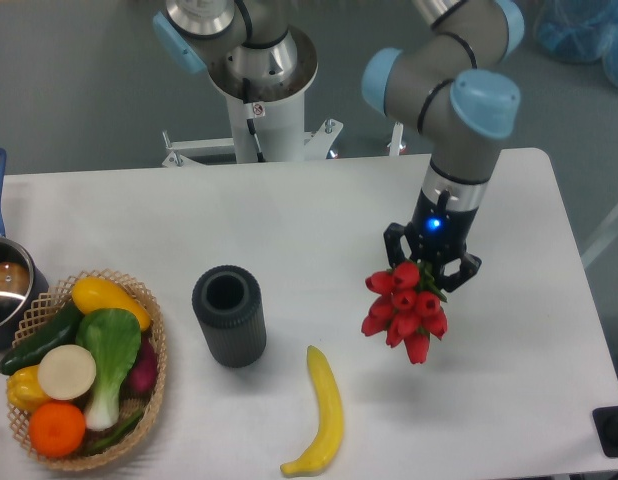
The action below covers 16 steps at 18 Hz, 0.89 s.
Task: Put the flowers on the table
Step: 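Lower the held tulips onto the table beside the yellow banana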
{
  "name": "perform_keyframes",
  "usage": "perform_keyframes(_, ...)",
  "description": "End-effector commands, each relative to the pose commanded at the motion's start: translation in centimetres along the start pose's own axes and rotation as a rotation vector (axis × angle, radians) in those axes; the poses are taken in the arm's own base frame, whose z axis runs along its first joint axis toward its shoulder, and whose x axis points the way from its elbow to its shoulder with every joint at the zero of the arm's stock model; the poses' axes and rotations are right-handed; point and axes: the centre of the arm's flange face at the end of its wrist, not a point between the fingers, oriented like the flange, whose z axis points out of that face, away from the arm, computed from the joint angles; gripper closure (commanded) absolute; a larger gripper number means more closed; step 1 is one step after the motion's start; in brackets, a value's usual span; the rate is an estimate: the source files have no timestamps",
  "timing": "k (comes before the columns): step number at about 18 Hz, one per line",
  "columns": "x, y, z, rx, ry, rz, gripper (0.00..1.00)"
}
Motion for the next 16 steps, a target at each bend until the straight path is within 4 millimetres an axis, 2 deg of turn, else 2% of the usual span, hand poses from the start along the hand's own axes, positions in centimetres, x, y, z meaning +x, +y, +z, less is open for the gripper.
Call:
perform_keyframes(2, -0.7, 0.7, 0.8, -0.005, 0.009, -0.009, 0.65)
perform_keyframes(6, -2.5, 1.3, 1.9, -0.006, 0.013, -0.025, 0.58)
perform_keyframes(16, -3.1, 2.0, 3.4, -0.013, 0.027, -0.036, 0.58)
